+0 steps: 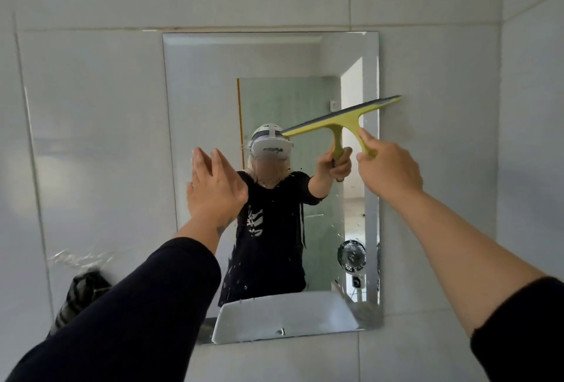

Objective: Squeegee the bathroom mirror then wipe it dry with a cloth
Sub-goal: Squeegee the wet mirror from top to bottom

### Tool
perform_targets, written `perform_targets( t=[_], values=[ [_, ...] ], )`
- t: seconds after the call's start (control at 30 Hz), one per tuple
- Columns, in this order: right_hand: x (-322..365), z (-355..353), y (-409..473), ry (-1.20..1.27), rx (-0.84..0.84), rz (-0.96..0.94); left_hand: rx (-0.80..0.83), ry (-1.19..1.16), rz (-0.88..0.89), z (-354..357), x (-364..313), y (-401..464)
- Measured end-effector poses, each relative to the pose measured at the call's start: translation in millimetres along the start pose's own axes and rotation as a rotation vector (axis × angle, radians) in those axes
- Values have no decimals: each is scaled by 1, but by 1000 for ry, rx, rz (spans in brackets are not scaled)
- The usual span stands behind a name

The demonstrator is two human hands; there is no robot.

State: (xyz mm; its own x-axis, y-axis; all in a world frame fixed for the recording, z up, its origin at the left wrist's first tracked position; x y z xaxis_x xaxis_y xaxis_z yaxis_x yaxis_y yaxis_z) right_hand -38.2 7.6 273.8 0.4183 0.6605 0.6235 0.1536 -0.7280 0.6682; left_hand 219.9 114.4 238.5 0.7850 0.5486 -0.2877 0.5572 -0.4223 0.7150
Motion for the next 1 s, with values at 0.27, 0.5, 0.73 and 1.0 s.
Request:
perform_targets(
  t=[0.27, 0.5, 0.73, 1.0],
  values=[
    [16, 56, -33, 388, -100, 147, 84, 15, 27, -5, 4, 2],
    [32, 83, -54, 422, -129, 167, 35, 8, 33, -11, 18, 4],
    [55, 124, -73, 493, -115, 118, 10, -12, -7, -22, 36, -1],
    [75, 147, -88, 313, -44, -73, 14, 43, -24, -31, 56, -5]
  ],
)
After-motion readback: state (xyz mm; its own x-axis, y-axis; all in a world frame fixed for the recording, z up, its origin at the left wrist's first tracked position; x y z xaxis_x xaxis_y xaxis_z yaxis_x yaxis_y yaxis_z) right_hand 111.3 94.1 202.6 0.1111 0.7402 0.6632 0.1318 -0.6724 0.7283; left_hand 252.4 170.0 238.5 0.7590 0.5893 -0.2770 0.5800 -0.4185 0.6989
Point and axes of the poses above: each hand's wrist, its own y-axis towards the middle knuckle, its own z-axis out of the palm, x = y × z, the point moved 3 cm from there along y, towards the middle knuckle, and after that the axes turned 8 degrees about y, right-handed, at the moved point
